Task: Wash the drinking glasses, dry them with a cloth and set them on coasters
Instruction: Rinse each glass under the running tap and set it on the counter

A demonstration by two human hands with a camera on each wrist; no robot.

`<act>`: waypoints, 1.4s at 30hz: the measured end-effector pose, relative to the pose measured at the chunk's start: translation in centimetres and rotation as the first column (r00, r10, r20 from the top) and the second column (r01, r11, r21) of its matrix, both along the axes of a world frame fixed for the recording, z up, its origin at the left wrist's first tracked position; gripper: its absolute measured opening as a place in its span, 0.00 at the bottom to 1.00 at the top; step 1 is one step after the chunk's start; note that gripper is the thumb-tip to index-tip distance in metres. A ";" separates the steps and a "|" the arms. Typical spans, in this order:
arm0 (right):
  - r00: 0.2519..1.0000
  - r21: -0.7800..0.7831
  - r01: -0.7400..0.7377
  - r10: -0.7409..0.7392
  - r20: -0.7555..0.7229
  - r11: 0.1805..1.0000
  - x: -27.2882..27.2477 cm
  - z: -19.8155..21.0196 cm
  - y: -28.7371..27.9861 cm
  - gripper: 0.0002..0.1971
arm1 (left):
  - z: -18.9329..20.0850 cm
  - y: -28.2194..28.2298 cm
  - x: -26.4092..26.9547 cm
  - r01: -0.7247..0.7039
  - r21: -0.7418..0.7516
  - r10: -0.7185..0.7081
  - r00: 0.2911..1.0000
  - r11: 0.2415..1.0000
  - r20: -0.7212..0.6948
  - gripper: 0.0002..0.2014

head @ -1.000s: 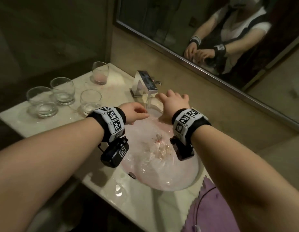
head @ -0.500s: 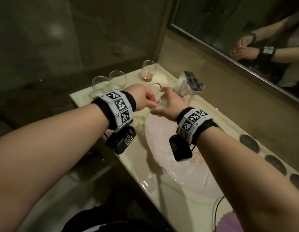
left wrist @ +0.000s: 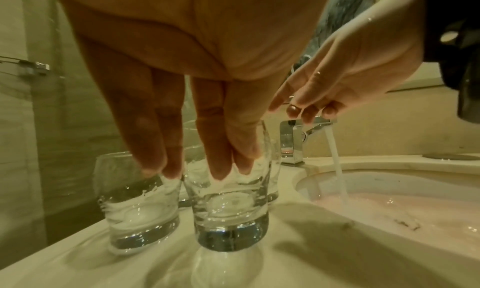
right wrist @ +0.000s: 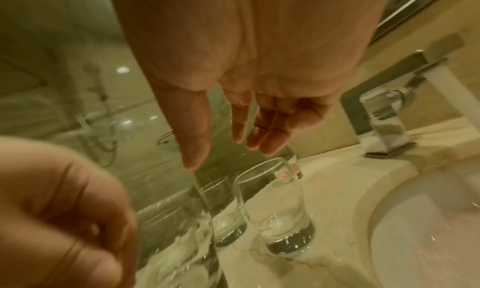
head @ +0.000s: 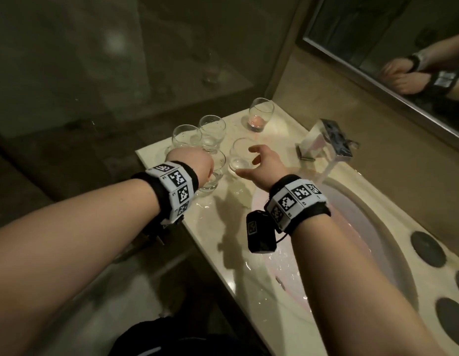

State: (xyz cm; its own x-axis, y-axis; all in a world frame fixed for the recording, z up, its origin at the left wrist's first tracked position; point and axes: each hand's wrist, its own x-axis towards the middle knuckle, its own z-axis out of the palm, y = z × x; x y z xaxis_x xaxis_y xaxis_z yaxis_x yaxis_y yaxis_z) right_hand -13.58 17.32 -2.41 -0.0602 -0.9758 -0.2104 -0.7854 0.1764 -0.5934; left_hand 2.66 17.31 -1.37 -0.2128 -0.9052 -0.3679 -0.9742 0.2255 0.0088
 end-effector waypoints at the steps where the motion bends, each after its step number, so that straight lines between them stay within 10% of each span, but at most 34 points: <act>1: 0.999 -0.011 0.043 -0.042 0.032 0.999 0.1 -0.2 -0.3 0.33 | -0.3 -0.2 0.0 0.002 0.002 -0.002 1.000 1.000 0.026 0.11; 15: 0.844 -0.027 0.453 -0.419 0.334 0.891 -1.2 -2.7 -1.0 0.27 | -2.3 -2.3 0.0 0.066 -0.002 -0.065 0.991 0.998 0.114 0.15; 28: 0.848 -0.066 0.432 -0.380 0.370 0.899 -4.7 -2.4 2.6 0.23 | 1.5 -3.3 -0.3 -0.061 -0.169 0.025 0.978 0.984 -0.208 0.16; 42: 0.907 -0.176 0.396 -0.354 0.226 0.901 -7.4 1.7 -5.4 0.21 | 6.1 -14.7 -6.5 0.209 -0.211 -0.215 0.976 0.955 -0.008 0.16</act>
